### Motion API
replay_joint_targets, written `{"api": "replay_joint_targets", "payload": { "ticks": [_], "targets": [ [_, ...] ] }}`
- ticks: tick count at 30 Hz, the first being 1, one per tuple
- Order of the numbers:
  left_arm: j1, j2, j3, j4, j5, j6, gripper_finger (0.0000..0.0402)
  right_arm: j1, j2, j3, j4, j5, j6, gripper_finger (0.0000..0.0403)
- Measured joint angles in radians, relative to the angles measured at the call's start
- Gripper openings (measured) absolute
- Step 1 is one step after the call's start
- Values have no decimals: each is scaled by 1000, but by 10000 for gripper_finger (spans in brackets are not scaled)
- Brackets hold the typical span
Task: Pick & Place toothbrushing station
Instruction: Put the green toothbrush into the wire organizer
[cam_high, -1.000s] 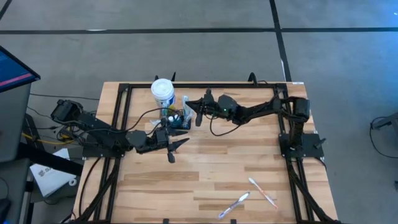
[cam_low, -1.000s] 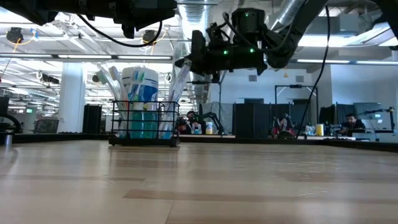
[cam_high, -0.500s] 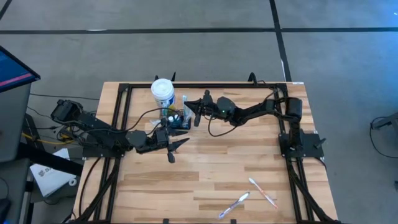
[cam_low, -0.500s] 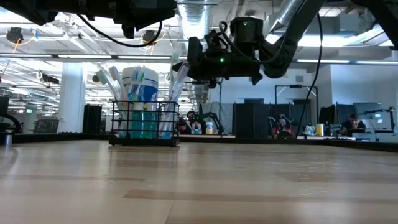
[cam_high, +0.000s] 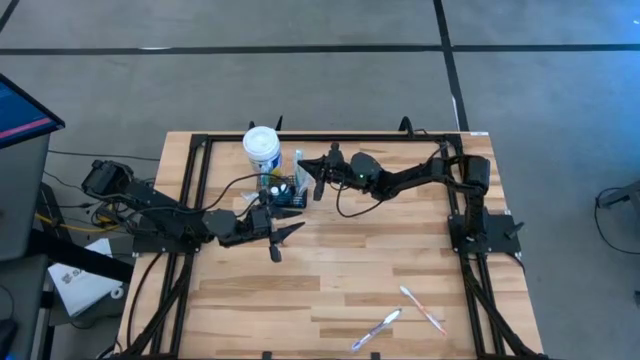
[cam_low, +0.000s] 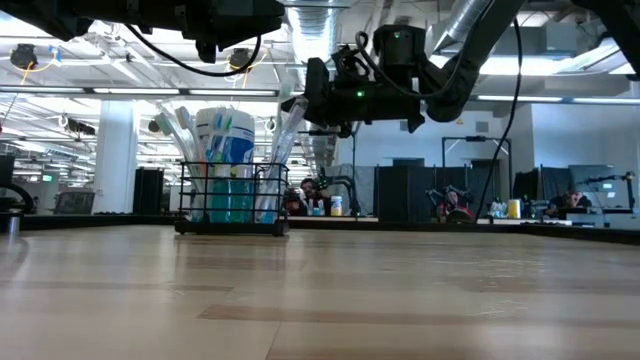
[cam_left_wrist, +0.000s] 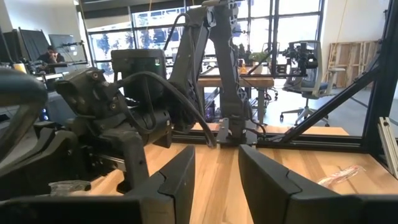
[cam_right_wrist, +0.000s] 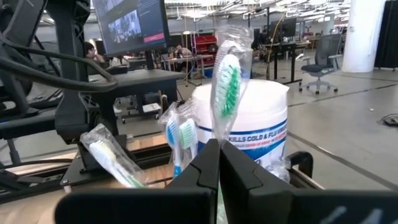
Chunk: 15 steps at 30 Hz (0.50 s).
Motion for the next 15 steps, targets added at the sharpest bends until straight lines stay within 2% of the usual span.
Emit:
{"api": "replay_joint_targets", "payload": {
  "ticks": [9, 15],
  "targets": [
    [0, 0, 0, 0, 0, 0, 117, -41, -1, 0, -18, -41, 25, 0],
    [0, 0, 0, -2, 0, 0, 117, -54, -2, 0, -94, -45, 35, 0]
  ]
}}
